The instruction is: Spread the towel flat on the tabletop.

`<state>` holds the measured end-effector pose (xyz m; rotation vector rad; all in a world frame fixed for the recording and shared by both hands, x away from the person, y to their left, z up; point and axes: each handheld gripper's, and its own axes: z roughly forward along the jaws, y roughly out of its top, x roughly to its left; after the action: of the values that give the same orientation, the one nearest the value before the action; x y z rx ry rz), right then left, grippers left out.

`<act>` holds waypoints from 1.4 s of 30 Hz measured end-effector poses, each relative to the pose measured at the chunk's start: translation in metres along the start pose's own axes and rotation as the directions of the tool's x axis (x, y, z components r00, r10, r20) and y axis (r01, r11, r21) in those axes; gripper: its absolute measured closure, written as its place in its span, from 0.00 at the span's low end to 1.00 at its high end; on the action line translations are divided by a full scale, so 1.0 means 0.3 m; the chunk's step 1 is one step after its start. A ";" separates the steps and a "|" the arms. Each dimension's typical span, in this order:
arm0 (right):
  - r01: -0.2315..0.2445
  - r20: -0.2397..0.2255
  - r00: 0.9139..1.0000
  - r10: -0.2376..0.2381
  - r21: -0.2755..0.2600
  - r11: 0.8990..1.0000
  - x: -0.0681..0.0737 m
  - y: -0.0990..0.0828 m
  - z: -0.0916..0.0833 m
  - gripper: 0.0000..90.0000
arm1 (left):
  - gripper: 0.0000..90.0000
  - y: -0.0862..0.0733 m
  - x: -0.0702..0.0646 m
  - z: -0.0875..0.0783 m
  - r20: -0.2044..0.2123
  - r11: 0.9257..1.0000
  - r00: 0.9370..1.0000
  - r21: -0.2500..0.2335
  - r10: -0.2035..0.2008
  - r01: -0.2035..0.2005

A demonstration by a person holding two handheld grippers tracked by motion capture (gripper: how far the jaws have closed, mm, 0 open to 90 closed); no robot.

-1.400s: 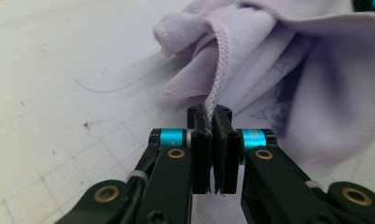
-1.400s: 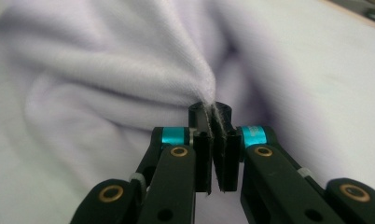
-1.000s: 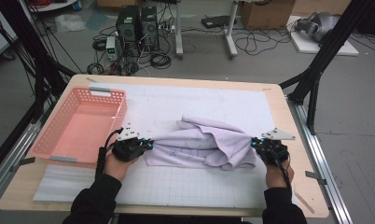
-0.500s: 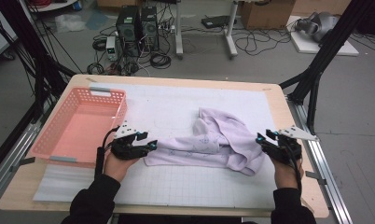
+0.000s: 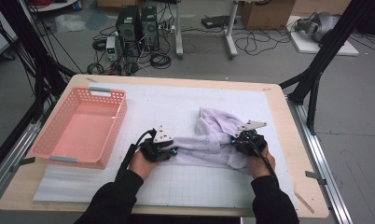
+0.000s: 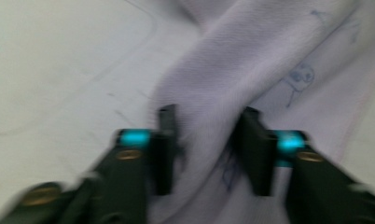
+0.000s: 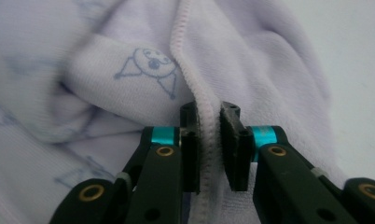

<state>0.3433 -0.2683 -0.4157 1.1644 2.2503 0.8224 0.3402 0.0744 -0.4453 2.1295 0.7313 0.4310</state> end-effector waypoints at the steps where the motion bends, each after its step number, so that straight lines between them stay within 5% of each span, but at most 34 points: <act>1: 0.000 0.000 1.000 0.000 0.000 1.000 0.000 0.000 0.000 0.91 | 0.89 0.004 0.012 -0.003 -0.001 1.000 1.000 0.004 -0.031 0.031; 2: 0.000 0.031 1.000 -0.001 0.011 1.000 -0.014 -0.018 -0.015 0.91 | 0.91 0.017 0.029 -0.011 -0.041 0.999 0.999 0.018 -0.035 0.035; 8: -0.025 0.077 0.997 0.022 0.042 0.999 -0.060 -0.100 -0.090 0.92 | 0.91 0.037 0.095 -0.029 -0.112 0.993 0.987 0.014 -0.116 0.118; 9: -0.022 0.087 0.996 0.017 0.049 0.999 -0.069 -0.115 -0.104 0.92 | 0.92 0.028 0.130 -0.042 -0.147 0.987 0.976 0.007 -0.159 0.162; 10: -0.033 0.091 0.996 0.028 0.052 0.998 -0.079 -0.130 -0.119 0.92 | 0.92 0.028 0.130 -0.042 -0.147 0.987 0.976 0.007 -0.159 0.162; 11: -0.038 0.090 0.995 0.034 0.049 0.998 -0.091 -0.145 -0.134 0.92 | 0.92 0.010 0.169 -0.055 -0.182 0.978 0.961 0.002 -0.206 0.210; 13: -0.056 0.096 0.994 0.050 0.060 0.997 -0.104 -0.171 -0.163 0.92 | 0.92 -0.005 0.204 -0.074 -0.232 0.970 0.943 -0.017 -0.241 0.243; 14: -0.067 0.094 0.994 0.061 0.065 0.996 -0.108 -0.182 -0.176 0.92 | 0.92 -0.005 0.204 -0.074 -0.232 0.970 0.943 -0.017 -0.241 0.243; 16: -0.069 0.084 0.994 0.063 0.071 0.995 -0.107 -0.200 -0.202 0.92 | 0.92 -0.016 0.231 -0.087 -0.266 0.962 0.925 -0.044 -0.270 0.268; 20: -0.047 0.033 0.998 0.045 0.062 0.997 -0.088 -0.207 -0.244 0.80 | 0.86 -0.021 0.240 -0.087 -0.266 0.958 0.921 -0.057 -0.286 0.281; 22: -0.045 0.026 0.999 0.044 0.040 0.998 -0.083 -0.202 -0.253 0.72 | 0.66 -0.018 0.238 -0.088 -0.253 0.953 0.919 -0.073 -0.303 0.295; 23: -0.046 0.022 0.999 0.046 -0.027 0.999 -0.067 -0.175 -0.281 0.62 | 0.57 -0.014 0.233 -0.091 -0.249 0.950 0.916 -0.084 -0.313 0.302; 25: -0.038 0.020 0.999 0.040 -0.080 0.996 -0.054 -0.141 -0.295 0.57 | 0.51 0.003 0.210 -0.106 -0.211 0.949 0.927 -0.130 -0.309 0.287; 26: -0.038 0.020 0.999 0.040 -0.080 0.996 -0.054 -0.141 -0.295 0.57 | 0.49 0.003 0.210 -0.106 -0.211 0.949 0.927 -0.130 -0.309 0.287; 27: -0.022 0.011 1.000 0.023 -0.114 0.993 -0.042 -0.104 -0.287 0.50 | 0.47 0.010 0.201 -0.110 -0.190 0.951 0.935 -0.140 -0.299 0.275; 28: -0.010 0.001 1.000 0.010 -0.122 0.992 -0.037 -0.086 -0.272 0.48 | 0.46 0.022 0.182 -0.104 -0.151 0.955 0.949 -0.155 -0.275 0.252; 30: 0.018 -0.013 1.000 -0.020 -0.109 0.994 -0.024 -0.052 -0.222 0.45 | 0.45 0.036 0.163 -0.086 -0.116 0.961 0.961 -0.150 -0.249 0.231; 33: 0.027 -0.046 0.998 -0.031 -0.083 0.996 -0.007 -0.015 -0.119 0.41 | 0.41 0.051 0.148 -0.062 -0.091 0.966 0.969 -0.143 -0.231 0.217; 34: 0.029 -0.046 0.998 -0.032 -0.062 0.998 -0.002 -0.005 -0.084 0.38 | 0.41 0.068 0.137 -0.035 -0.084 0.973 0.975 -0.123 -0.208 0.197; 40: 0.043 -0.090 0.995 -0.036 0.074 0.996 0.005 0.007 0.083 0.35 | 0.39 0.082 0.143 0.065 -0.101 0.979 0.974 -0.032 -0.202 0.200; 42: 0.000 -0.165 0.986 0.012 0.069 0.998 -0.014 0.001 0.082 0.59 | 0.47 0.072 0.150 0.086 -0.114 0.980 0.973 -0.018 -0.199 0.199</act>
<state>0.3615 -0.2646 -0.4322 1.1726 2.4280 0.8798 0.3962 0.0769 -0.4413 2.0138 0.9982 0.4497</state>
